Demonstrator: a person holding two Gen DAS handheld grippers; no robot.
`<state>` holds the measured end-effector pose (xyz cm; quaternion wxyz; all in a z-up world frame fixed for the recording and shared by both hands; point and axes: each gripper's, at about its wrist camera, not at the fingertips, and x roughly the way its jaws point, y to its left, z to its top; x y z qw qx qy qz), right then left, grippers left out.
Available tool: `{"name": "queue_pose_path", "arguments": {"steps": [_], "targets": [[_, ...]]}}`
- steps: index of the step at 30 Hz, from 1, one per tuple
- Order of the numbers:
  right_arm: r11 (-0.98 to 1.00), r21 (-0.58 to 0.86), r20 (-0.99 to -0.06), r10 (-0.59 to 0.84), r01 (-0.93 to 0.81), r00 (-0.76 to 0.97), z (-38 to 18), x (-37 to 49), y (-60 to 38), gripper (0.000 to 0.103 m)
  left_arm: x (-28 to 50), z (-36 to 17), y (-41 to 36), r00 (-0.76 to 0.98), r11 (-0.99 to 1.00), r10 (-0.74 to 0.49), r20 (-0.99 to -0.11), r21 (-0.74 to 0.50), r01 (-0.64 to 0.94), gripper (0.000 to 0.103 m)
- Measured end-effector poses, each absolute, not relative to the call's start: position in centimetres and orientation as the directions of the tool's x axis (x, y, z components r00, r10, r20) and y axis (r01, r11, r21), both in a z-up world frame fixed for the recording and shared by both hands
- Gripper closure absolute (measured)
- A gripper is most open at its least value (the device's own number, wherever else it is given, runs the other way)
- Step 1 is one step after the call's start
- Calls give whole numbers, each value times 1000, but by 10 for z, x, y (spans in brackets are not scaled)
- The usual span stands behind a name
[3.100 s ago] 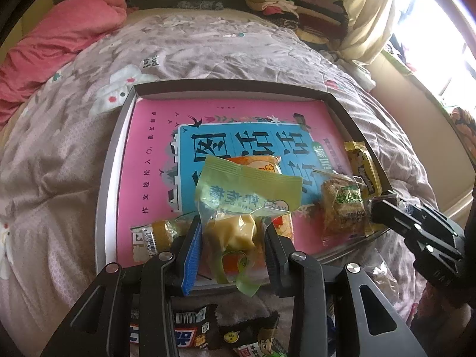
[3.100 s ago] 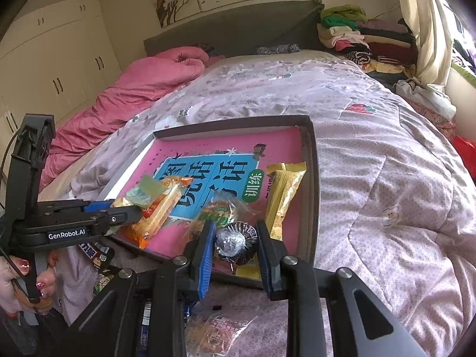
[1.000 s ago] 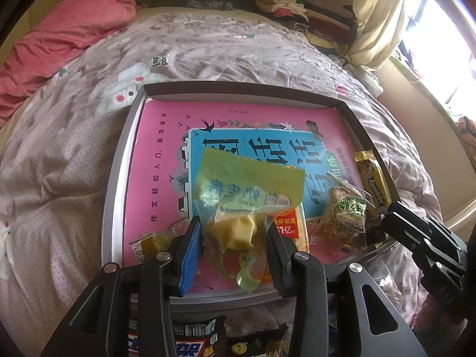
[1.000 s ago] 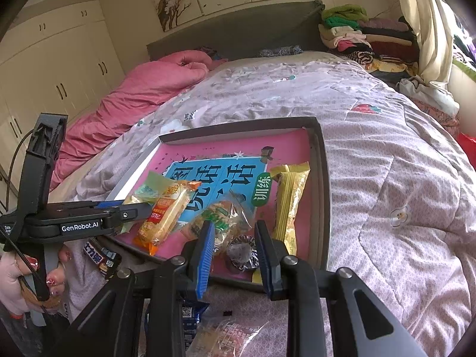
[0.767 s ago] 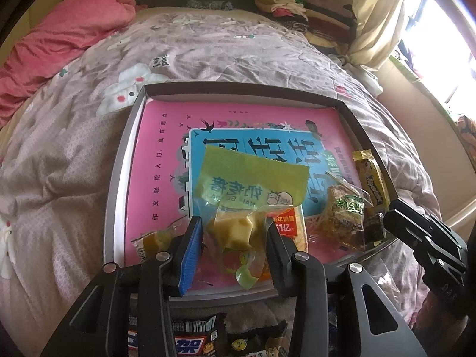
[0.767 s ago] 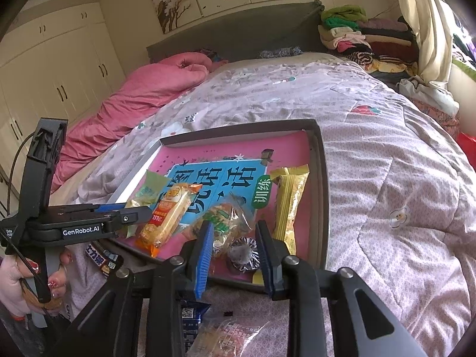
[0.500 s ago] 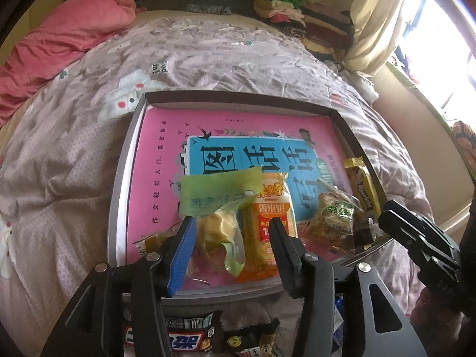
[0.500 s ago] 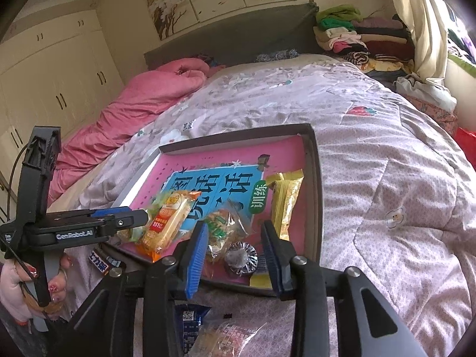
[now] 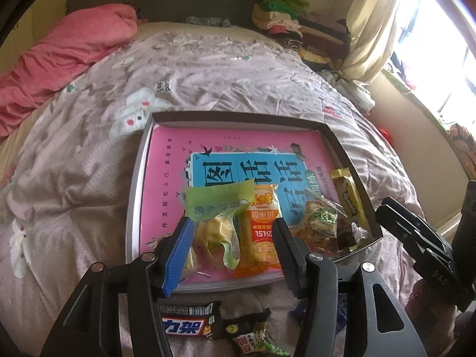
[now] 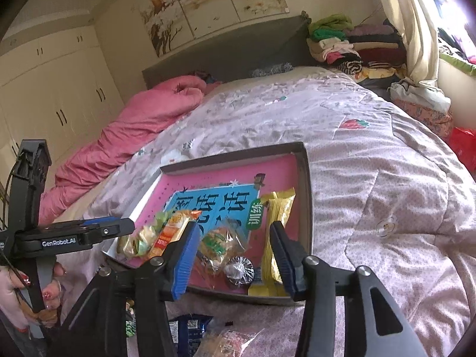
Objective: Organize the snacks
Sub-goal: 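Withdraw both open tools from the tray toward the snacks beside it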
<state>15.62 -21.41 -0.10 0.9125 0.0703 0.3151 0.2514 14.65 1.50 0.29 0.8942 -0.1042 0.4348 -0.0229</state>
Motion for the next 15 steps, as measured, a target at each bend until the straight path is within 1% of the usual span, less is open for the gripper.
{"name": "queue_pose_path", "arguments": {"steps": [6,9,10,11,15], "targets": [[865,282,-535,501,-415,680,2,153,-215,50,140,10,13,631,979,-117,-767,-194,-55,46],[866,276,-535,499,-417,682,3,151,-214,46,134,12,9,633,982,-105,-767,-181,-55,45],[866,275,-536,498,-417,682,3,151,-213,44,133,13,8,632,983,-104,-768,-177,-53,41],[866,272,-536,499,-420,681,3,150,-212,44,131,13,7,631,983,-102,-769,-175,-54,33],[866,256,-536,497,-430,682,4,143,-210,43,123,15,1,630,986,-106,-769,-165,-35,32]]}}
